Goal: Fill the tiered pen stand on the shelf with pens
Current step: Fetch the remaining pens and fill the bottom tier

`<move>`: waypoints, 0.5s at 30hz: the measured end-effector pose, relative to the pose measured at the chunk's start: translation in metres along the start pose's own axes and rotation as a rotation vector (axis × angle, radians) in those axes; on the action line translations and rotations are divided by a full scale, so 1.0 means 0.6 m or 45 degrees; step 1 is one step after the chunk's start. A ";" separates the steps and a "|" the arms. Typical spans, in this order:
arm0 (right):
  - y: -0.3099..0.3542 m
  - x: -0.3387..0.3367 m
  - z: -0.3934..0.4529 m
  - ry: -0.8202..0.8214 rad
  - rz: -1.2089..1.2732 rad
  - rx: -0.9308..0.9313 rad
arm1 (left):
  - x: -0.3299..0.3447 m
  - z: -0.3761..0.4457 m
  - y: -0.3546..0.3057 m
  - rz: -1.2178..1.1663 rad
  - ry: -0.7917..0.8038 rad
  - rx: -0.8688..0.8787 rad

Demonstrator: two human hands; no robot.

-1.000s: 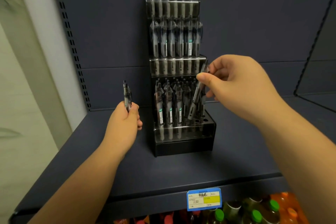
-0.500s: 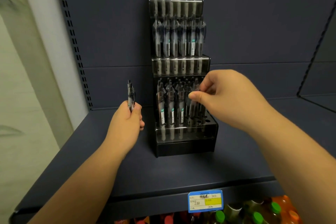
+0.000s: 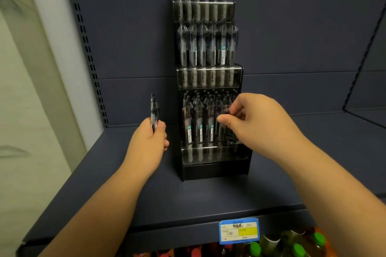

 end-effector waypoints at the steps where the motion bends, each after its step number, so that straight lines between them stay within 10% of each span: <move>1: -0.002 0.001 -0.001 -0.006 0.007 0.009 | -0.001 0.000 0.000 -0.015 -0.005 -0.013; 15: -0.013 0.002 -0.036 -0.190 0.117 0.062 | -0.001 -0.003 -0.006 0.004 0.014 0.028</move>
Point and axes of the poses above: each hand's wrist, its own z-axis towards the middle knuckle, its own x-axis out of the palm, y = z × x, the point moved 7 cm from there along z, towards the middle knuckle, and after that the axes turned 11 degrees about -y, right-handed, at the moved point
